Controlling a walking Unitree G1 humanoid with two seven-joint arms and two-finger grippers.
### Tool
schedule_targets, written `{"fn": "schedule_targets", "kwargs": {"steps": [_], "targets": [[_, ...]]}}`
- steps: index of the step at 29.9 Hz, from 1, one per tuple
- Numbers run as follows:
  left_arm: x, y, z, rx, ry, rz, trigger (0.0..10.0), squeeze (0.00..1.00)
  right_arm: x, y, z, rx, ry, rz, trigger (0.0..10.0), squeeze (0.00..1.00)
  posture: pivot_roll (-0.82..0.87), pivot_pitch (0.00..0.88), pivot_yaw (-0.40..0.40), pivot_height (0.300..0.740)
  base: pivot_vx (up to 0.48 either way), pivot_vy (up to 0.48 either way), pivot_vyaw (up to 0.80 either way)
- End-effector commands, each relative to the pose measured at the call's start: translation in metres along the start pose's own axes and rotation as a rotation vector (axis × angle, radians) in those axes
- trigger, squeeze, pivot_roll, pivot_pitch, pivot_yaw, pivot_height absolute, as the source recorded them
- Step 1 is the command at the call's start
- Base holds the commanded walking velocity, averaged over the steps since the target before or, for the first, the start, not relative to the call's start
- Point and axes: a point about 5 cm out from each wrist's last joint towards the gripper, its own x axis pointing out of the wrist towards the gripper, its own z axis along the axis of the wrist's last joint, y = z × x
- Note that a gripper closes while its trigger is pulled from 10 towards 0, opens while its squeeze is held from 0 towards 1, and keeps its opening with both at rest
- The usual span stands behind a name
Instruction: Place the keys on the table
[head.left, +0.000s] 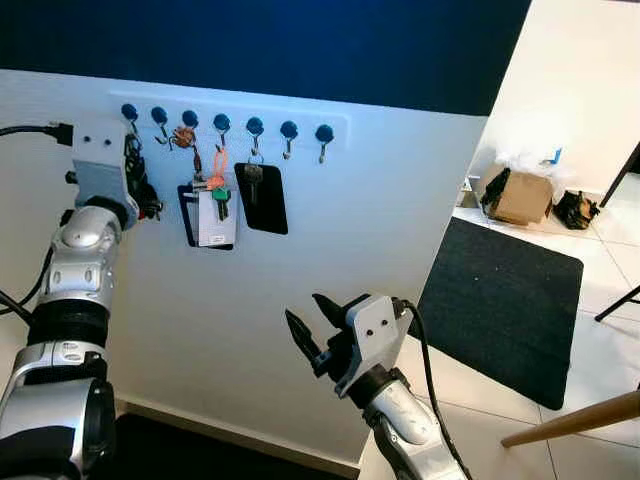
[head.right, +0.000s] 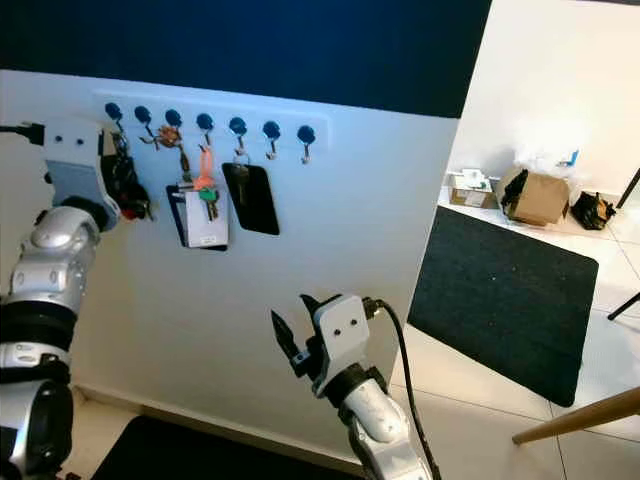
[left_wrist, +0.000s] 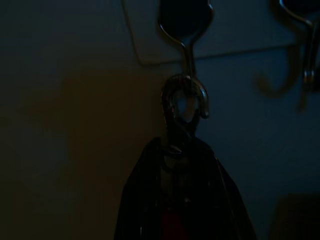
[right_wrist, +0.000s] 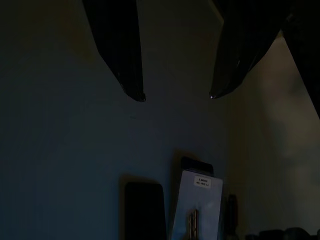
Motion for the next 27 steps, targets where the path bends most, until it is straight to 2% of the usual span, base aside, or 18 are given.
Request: {"fn": "schedule_targets", "kwargs": {"steps": [1, 3, 4, 6, 7, 12, 14, 15, 17, 18, 19, 22, 27], "targets": [[0.001, 0.010, 0.011, 0.031, -0.036, 0.018, 0.0, 0.00, -0.002, 0.000, -0.003, 0.022, 0.015, -0.010, 10.0, 0.00, 0.14, 0.146, 0.012, 0.740, 0.000, 0.000, 0.00], [0.000, 0.011, 0.011, 0.034, -0.042, 0.022, 0.0, 0.00, -0.002, 0.000, -0.003, 0.025, 0.018, -0.012, 10.0, 0.00, 0.15, 0.147, 0.013, 0.740, 0.000, 0.000, 0.00], [0.000, 0.011, 0.013, 0.044, -0.050, 0.023, 3.9, 0.00, -0.001, 0.000, -0.003, 0.027, 0.019, -0.013, 10.0, 0.00, 0.15, 0.147, 0.013, 0.740, 0.000, 0.000, 0.00], [-0.001, 0.011, 0.014, 0.050, -0.056, 0.024, 3.9, 0.00, -0.001, 0.000, -0.004, 0.028, 0.021, -0.014, 10.0, 0.00, 0.15, 0.148, 0.012, 0.740, 0.000, 0.000, 0.00], [-0.001, 0.011, 0.016, 0.056, -0.063, 0.028, 10.0, 0.00, -0.001, 0.000, -0.004, 0.029, 0.022, -0.014, 10.0, 0.00, 0.15, 0.147, 0.013, 0.740, 0.000, 0.000, 0.00], [-0.005, 0.014, 0.022, 0.113, -0.072, 0.030, 10.0, 0.00, 0.000, 0.001, -0.005, 0.033, 0.023, -0.017, 10.0, 0.00, 0.16, 0.147, 0.018, 0.740, 0.000, 0.000, 0.00], [-0.011, 0.018, 0.020, 0.208, -0.044, 0.029, 10.0, 0.00, -0.001, 0.001, -0.005, 0.034, 0.025, -0.021, 10.0, 0.00, 0.16, 0.148, 0.018, 0.740, 0.000, 0.000, 0.00], [-0.011, 0.018, 0.020, 0.208, -0.044, 0.029, 10.0, 0.00, -0.001, 0.001, -0.005, 0.034, 0.025, -0.021, 10.0, 0.00, 0.16, 0.148, 0.018, 0.740, 0.000, 0.000, 0.00], [-0.014, 0.021, 0.018, 0.316, -0.005, 0.019, 10.0, 0.00, -0.002, 0.001, -0.006, 0.036, 0.027, -0.023, 10.0, 0.00, 0.17, 0.149, 0.019, 0.740, 0.000, 0.000, 0.00], [-0.014, 0.021, 0.018, 0.316, -0.005, 0.019, 10.0, 0.00, -0.002, 0.001, -0.006, 0.036, 0.027, -0.023, 10.0, 0.00, 0.17, 0.149, 0.019, 0.740, 0.000, 0.000, 0.00], [-0.017, 0.024, 0.018, 0.366, 0.017, 0.017, 10.0, 0.00, -0.002, 0.002, -0.007, 0.040, 0.028, -0.023, 10.0, 0.00, 0.17, 0.149, 0.021, 0.740, 0.000, 0.000, 0.00], [-0.019, 0.028, 0.016, 0.397, 0.041, 0.028, 10.0, 0.00, -0.001, 0.002, -0.007, 0.044, 0.027, -0.023, 10.0, 0.00, 0.17, 0.148, 0.024, 0.740, 0.000, 0.000, 0.00], [-0.026, 0.034, 0.023, 0.388, 0.018, 0.047, 10.0, 0.00, -0.002, 0.002, -0.008, 0.047, 0.028, -0.029, 10.0, 0.00, 0.18, 0.150, 0.027, 0.740, 0.000, 0.000, 0.00]]}}
